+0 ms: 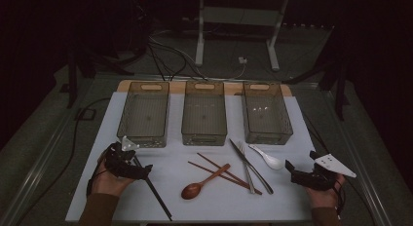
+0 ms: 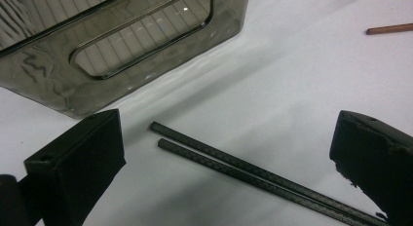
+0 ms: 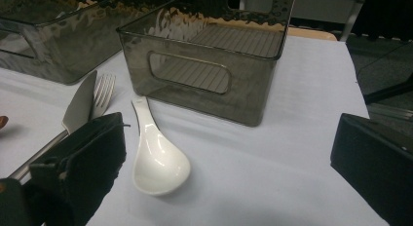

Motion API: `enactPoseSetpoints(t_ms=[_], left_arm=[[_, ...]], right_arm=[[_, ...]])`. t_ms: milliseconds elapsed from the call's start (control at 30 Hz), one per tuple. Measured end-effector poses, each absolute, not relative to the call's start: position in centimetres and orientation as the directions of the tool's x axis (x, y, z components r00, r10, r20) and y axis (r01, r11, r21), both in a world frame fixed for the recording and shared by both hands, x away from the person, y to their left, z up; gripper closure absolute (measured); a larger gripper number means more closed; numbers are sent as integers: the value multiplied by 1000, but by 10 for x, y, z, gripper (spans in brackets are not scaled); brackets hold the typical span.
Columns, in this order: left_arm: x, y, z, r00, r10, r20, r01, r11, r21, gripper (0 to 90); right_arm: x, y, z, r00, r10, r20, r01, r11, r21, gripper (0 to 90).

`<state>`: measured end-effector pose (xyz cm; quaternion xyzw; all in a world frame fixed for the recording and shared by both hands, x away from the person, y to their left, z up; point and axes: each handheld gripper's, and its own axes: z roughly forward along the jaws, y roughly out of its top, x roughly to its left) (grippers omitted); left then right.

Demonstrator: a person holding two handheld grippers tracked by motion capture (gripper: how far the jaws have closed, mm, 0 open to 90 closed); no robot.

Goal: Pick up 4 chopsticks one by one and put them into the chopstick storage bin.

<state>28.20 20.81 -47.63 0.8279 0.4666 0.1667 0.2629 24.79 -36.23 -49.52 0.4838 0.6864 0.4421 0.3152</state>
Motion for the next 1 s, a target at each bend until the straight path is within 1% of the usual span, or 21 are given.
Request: enactPoseSetpoints(t_ms=[1000], left_arm=[[284,203,-482,529,848,43,701,-465,541,4]], right_arm=[[248,-363,-495,-332,943,-5,385,140,912,0]])
